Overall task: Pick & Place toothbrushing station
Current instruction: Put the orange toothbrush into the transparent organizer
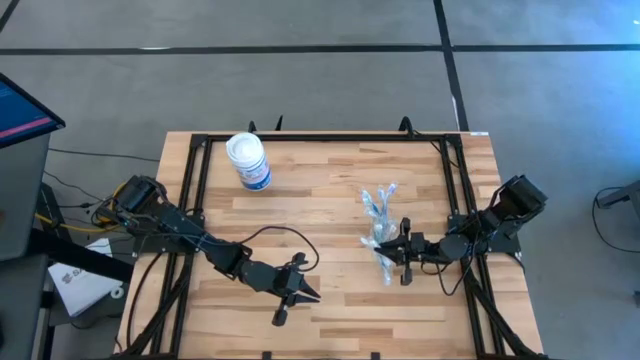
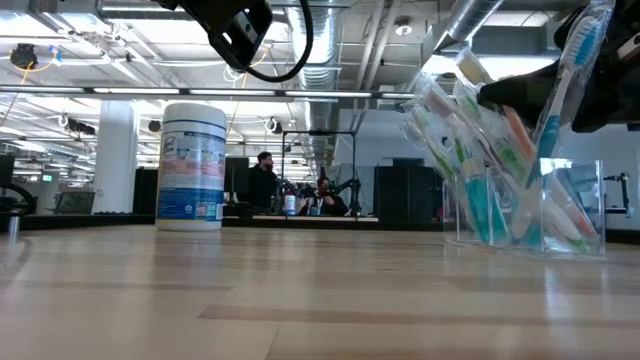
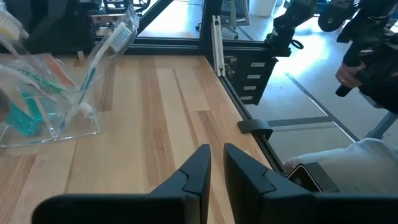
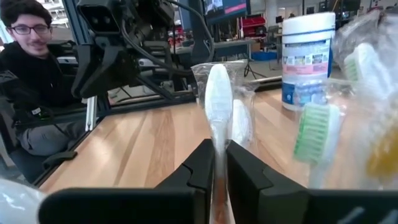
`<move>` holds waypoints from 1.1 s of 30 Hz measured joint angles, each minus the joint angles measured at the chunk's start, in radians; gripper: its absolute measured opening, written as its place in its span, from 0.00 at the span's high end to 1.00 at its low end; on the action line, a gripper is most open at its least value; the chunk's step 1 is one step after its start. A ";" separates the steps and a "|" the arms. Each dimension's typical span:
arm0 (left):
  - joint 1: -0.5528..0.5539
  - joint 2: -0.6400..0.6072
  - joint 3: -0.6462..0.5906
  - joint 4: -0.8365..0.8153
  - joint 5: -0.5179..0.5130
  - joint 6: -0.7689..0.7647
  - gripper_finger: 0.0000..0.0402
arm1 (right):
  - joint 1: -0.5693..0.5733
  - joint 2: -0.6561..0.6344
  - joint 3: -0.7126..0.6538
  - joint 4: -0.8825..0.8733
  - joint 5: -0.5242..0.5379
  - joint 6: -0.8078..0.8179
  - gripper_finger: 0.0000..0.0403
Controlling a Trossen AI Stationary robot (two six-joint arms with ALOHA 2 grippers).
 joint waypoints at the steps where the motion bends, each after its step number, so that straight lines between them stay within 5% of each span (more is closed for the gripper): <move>1: 0.000 0.000 0.000 0.000 0.000 0.000 0.90 | 0.000 0.000 0.000 -0.006 0.000 0.007 0.92; 33: 0.000 0.000 0.000 0.000 0.000 0.000 0.90 | 0.002 0.000 0.000 -0.001 0.000 0.009 0.69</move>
